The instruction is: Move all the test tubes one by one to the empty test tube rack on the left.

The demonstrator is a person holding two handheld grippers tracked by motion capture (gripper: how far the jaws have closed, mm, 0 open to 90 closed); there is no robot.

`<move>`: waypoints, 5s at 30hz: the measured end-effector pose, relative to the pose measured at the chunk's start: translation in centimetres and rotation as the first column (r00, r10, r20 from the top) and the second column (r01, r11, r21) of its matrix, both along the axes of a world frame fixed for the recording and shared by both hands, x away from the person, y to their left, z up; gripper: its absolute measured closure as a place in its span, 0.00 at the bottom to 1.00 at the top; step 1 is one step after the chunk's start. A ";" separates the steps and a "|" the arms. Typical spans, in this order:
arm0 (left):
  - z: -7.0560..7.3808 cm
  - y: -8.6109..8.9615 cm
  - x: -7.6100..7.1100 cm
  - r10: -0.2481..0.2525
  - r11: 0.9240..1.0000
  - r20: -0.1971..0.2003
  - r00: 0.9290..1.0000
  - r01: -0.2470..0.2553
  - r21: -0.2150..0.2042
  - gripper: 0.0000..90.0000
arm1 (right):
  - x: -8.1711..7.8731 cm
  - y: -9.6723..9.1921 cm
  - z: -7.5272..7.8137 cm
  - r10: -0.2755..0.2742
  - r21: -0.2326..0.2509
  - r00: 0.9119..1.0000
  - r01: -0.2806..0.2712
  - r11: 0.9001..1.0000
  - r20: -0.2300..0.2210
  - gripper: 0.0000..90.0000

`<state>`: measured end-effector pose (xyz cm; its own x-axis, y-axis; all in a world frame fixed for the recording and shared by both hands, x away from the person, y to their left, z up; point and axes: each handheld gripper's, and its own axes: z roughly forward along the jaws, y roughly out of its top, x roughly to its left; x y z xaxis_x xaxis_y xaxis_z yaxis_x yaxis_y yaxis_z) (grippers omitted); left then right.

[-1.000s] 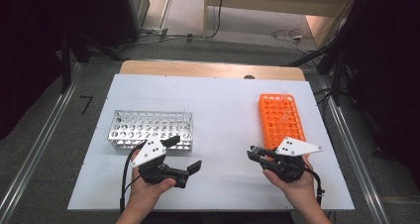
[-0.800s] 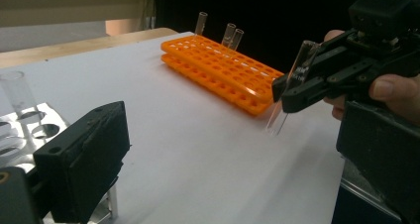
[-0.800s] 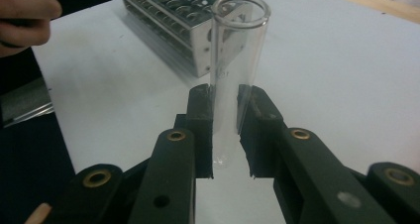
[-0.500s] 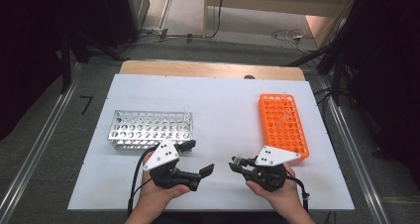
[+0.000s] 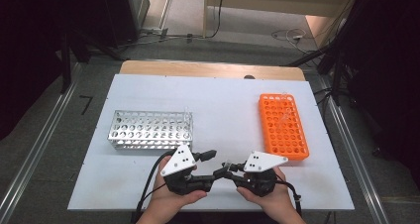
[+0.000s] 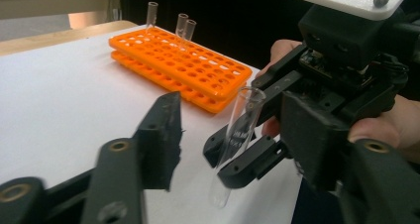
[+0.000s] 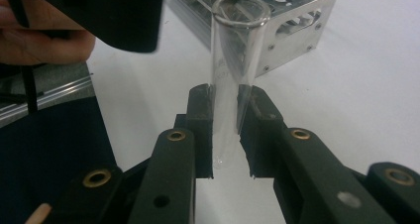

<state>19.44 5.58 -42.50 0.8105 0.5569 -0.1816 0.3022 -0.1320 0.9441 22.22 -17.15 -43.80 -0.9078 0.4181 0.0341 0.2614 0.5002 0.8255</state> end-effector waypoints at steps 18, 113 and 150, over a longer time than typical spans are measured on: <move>-0.3 -0.9 -0.3 -0.046 0.999 0.015 0.999 0.045 0.026 0.81 | -0.8 0.8 0.2 0.045 0.003 0.999 -0.045 0.999 0.001 0.82; 1.1 9.3 14.5 0.442 0.894 0.023 0.897 -0.442 0.066 0.85 | 4.5 -14.7 1.0 -0.336 0.148 0.942 0.332 0.932 0.002 0.00; -0.7 8.8 14.7 0.439 0.887 -0.070 0.896 -0.420 0.191 0.84 | 4.5 -14.6 0.9 -0.334 0.144 0.942 0.330 0.933 0.002 0.00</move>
